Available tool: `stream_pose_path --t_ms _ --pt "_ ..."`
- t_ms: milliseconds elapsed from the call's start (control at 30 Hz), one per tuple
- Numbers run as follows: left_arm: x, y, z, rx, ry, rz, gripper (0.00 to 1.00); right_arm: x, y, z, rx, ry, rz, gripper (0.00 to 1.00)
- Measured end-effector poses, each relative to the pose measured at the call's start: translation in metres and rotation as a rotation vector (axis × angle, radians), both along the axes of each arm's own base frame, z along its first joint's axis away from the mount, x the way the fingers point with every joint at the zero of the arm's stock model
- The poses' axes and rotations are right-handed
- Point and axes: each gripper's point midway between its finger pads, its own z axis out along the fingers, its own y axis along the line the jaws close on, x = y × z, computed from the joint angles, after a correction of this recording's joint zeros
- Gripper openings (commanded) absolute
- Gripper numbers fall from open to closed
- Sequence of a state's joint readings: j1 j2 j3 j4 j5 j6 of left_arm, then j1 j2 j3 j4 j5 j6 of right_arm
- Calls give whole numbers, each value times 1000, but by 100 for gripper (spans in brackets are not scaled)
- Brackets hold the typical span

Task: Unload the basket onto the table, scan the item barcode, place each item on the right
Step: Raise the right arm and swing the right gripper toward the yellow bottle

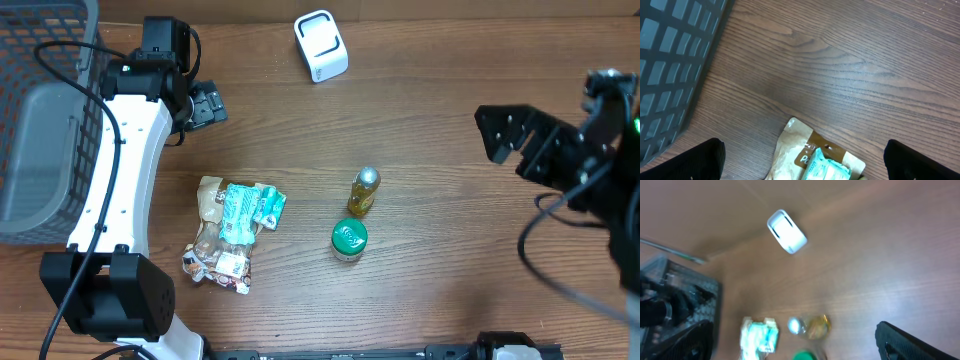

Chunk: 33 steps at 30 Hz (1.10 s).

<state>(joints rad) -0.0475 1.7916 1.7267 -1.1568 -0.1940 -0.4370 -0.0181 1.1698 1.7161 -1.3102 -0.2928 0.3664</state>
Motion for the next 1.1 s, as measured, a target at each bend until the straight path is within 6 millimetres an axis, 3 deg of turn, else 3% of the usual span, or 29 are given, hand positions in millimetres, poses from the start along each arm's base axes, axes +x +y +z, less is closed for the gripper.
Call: stream_pose_path --t_ms 233,367,1100 --pt "0 0 0 0 0 0 100 33 -4 -46 -13 217 -15 100" --pt "0 0 0 0 0 0 99 39 -4 -63 -9 291 -12 100" --pt "0 0 0 0 0 0 99 32 -1 -71 3 347 -2 100"
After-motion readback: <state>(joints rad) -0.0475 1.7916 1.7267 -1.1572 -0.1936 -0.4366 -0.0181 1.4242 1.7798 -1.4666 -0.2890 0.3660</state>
